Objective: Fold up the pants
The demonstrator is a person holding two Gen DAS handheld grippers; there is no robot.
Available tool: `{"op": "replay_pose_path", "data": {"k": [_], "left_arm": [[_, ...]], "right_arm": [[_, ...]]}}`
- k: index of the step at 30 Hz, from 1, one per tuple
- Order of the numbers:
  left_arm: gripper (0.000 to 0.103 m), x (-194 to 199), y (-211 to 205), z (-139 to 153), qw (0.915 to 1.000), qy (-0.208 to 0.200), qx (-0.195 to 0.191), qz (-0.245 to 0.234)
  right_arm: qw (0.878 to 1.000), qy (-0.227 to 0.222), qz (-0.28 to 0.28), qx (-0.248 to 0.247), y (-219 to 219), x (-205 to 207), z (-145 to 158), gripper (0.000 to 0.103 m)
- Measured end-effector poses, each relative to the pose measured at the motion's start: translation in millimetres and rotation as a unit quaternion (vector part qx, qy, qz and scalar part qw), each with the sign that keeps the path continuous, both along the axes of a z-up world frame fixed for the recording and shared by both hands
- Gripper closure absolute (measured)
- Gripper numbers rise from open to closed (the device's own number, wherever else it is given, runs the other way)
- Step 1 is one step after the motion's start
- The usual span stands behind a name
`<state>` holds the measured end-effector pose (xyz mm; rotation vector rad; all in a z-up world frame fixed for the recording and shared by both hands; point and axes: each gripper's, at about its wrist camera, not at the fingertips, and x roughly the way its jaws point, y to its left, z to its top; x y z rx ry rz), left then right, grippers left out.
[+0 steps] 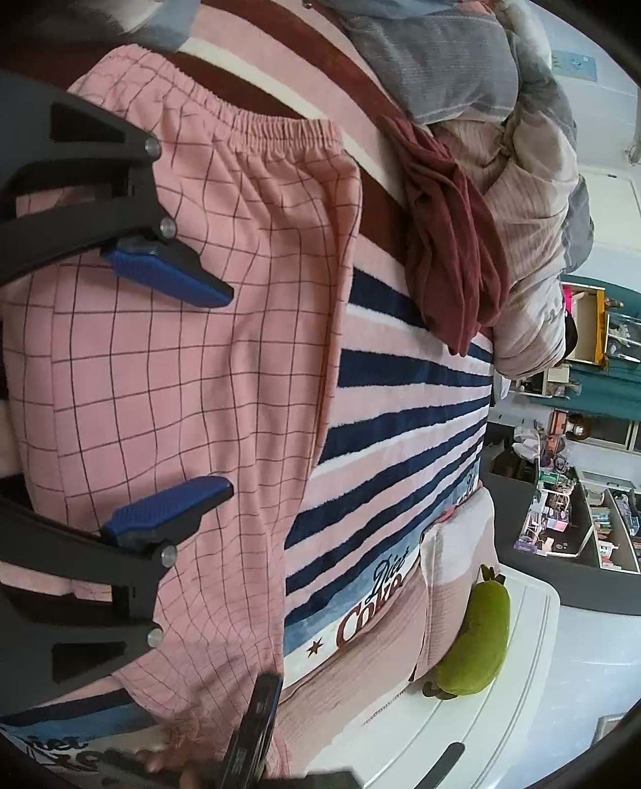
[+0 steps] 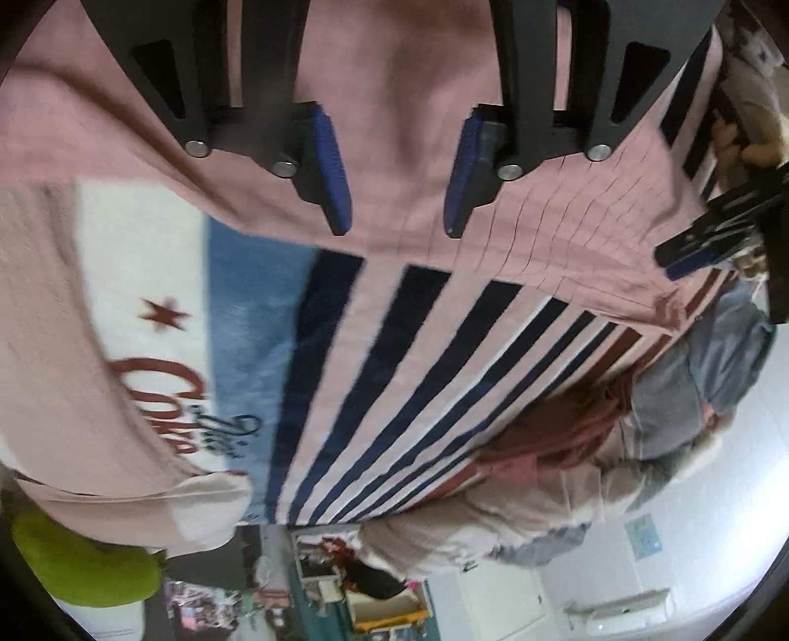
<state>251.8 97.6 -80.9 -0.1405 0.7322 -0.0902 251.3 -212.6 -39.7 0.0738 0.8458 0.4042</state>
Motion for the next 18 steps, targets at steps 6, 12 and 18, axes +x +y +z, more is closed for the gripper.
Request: {"op": "replay_pose_path", "data": {"k": [6, 12, 18], "left_arm": [[0.035, 0, -11, 1, 0.9999, -0.001, 0.005, -0.014], [0.035, -2, -17, -2, 0.9996, 0.000, 0.016, -0.022], [0.035, -1, -15, -4, 0.9997, 0.008, 0.013, -0.021]], "right_arm": [[0.999, -0.004, -0.042, 0.001, -53, -61, 23, 0.056], [0.997, 0.010, -0.064, -0.035, -76, -80, 11, 0.056], [0.996, 0.038, -0.076, -0.039, -91, -60, -11, 0.074]]}}
